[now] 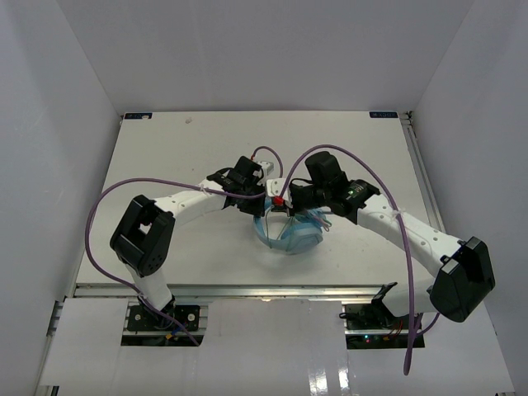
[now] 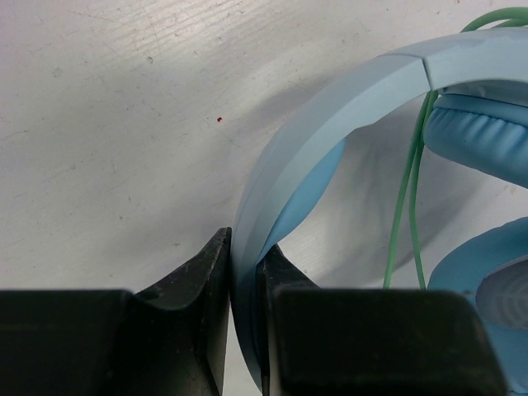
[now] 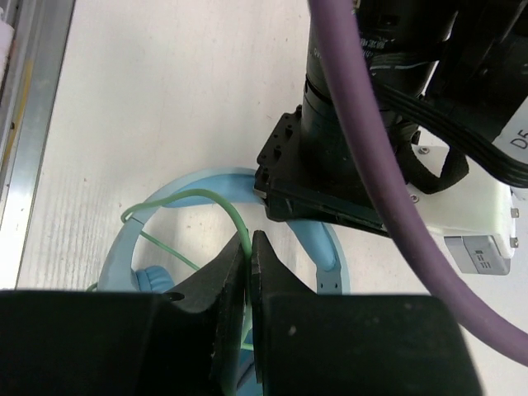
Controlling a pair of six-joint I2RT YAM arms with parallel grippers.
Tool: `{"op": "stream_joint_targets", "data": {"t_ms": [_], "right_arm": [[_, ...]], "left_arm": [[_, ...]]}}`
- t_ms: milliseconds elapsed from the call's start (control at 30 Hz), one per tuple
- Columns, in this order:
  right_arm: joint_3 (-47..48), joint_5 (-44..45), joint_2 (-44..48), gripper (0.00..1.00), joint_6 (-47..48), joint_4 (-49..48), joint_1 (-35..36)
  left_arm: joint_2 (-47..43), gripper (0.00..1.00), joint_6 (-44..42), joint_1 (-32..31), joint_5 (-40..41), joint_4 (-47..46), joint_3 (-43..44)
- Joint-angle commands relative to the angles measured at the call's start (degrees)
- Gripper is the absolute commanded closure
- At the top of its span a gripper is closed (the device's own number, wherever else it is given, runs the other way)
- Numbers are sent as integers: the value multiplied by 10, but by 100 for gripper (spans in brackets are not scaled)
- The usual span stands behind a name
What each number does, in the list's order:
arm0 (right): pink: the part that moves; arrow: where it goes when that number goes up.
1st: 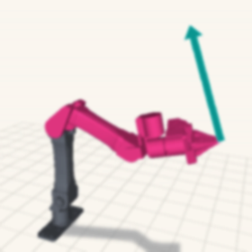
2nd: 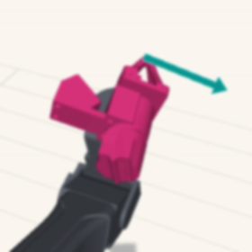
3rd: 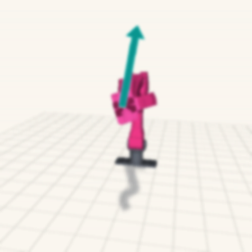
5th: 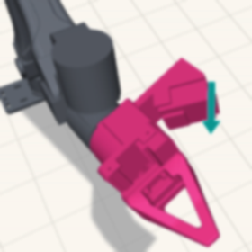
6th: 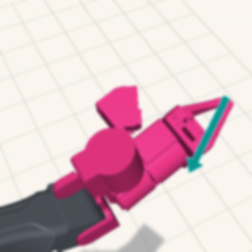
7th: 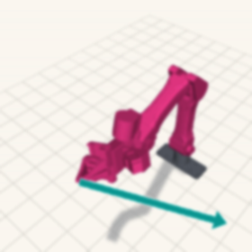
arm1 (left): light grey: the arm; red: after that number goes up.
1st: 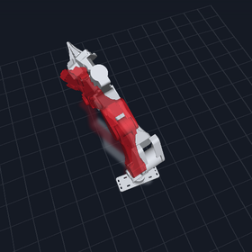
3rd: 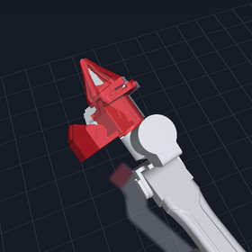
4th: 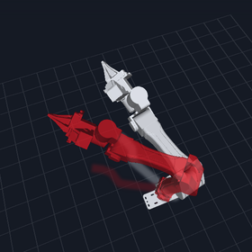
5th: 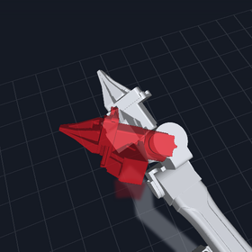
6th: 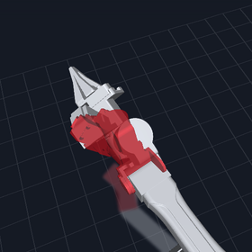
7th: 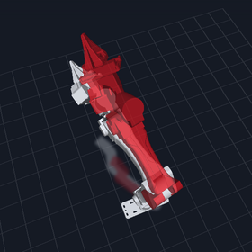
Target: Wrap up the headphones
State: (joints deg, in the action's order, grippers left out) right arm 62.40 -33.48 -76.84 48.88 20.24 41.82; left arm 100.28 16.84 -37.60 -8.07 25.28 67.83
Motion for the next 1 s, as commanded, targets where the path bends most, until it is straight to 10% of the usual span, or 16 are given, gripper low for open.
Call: {"op": "stream_joint_targets", "data": {"t_ms": [0,533,967], "right_arm": [[2,-61,7,92,-52,-55,-11],[-87,-61,37,88,-98,-138,-81],[-91,-64,38,52,-120,-145,-92]], "left_arm": [[-47,100,14,-1,-34,-26,0],[-57,100,17,-1,-30,-39,-17],[-61,100,35,9,-40,-47,-20]]}}
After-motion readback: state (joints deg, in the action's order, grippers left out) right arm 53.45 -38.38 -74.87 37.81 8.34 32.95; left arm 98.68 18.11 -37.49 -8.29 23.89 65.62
